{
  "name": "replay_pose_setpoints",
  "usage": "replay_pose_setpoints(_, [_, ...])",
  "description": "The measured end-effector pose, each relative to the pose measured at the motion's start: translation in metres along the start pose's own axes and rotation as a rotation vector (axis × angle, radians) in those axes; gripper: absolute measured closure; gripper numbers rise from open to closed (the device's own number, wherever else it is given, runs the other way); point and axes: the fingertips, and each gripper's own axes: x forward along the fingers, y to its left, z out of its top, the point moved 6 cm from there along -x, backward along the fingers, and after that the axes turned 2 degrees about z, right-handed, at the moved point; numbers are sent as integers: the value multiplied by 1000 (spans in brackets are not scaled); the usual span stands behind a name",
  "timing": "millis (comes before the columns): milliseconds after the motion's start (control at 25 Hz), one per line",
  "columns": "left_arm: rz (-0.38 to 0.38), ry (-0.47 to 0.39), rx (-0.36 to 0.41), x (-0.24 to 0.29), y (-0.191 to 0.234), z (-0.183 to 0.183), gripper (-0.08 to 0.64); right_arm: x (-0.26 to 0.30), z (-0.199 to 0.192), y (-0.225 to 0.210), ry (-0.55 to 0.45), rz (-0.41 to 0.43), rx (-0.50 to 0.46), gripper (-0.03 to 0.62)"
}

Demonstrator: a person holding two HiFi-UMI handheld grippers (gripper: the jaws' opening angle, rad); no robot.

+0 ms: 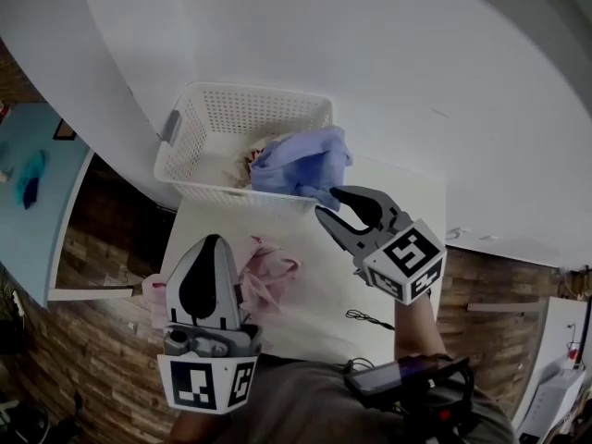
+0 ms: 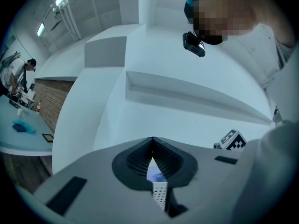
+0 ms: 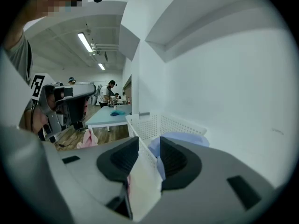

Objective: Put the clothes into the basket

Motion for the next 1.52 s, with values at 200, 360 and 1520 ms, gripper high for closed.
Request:
replay_pose_setpoints(200, [18, -9, 44, -16, -32, 5, 552, -33, -23, 14, -65, 26, 42, 470])
replay_pose_setpoints(360, [33, -26, 97, -25, -57, 7, 552, -66, -33, 19, -204, -62, 88, 512])
replay_pose_setpoints(1520, [413, -107, 205, -118, -21, 22, 552, -17, -33, 123, -266, 336, -12, 525])
